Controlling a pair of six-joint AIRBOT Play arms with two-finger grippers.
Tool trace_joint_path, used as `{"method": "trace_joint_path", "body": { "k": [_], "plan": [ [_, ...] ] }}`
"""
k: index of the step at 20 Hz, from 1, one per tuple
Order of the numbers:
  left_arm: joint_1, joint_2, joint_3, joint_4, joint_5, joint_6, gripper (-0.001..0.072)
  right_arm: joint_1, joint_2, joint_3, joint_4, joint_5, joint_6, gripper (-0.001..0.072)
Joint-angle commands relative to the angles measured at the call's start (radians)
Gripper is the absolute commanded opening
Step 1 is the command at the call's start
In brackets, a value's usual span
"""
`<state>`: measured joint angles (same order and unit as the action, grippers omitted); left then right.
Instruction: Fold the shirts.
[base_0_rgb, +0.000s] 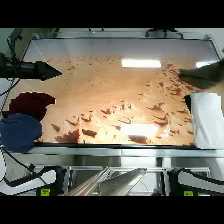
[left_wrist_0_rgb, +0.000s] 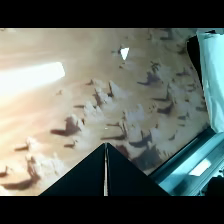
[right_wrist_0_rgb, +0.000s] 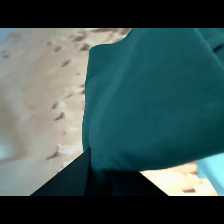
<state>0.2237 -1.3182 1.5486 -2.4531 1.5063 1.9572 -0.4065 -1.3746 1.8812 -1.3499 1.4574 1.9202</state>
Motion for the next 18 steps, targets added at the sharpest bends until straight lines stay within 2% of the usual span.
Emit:
{"method": "trace_joint_path", "body": {
  "k": [1,5,7,9,12,15,16,17,18],
  "plan": [
    [-0.001,0.001,0.000,0.000,0.022,0.003,0.0017,-0.186,0.084,-0.013,-0.069,0.196,0.035,0.0018],
    [-0.001,0.001,0.000,0.000,0.024,0.010,0.0017,-0.284,0.102,-0.079,-0.072,0.388,-0.093,0.0019],
    [-0.001,0.001,0.000,0.000,0.028,0.010,0.0017,-0.305,0.140,-0.165,-0.090,0.383,-0.089,0.0020],
    [-0.001,0.001,0.000,0.000,0.031,0.010,0.0017,-0.309,0.165,-0.247,-0.187,0.383,-0.093,0.0020],
    [-0.001,0.001,0.000,0.000,0.032,0.010,0.0017,-0.317,0.186,-0.399,-0.203,0.375,-0.092,0.0020],
    [-0.001,0.001,0.000,0.000,0.031,0.010,0.0017,-0.317,0.207,-0.541,-0.220,0.304,-0.079,0.0030],
    [-0.001,0.001,0.000,0.000,0.032,0.010,0.0017,-0.317,0.209,-0.575,-0.237,0.301,-0.048,0.0101],
    [-0.001,0.001,0.000,0.000,0.031,0.010,0.0017,-0.317,0.209,-0.593,-0.247,0.311,-0.034,0.0369],
    [-0.001,0.001,0.000,0.000,0.031,0.010,0.0017,-0.317,0.207,-0.599,-0.246,0.326,-0.035,0.0696]
  ]
}}
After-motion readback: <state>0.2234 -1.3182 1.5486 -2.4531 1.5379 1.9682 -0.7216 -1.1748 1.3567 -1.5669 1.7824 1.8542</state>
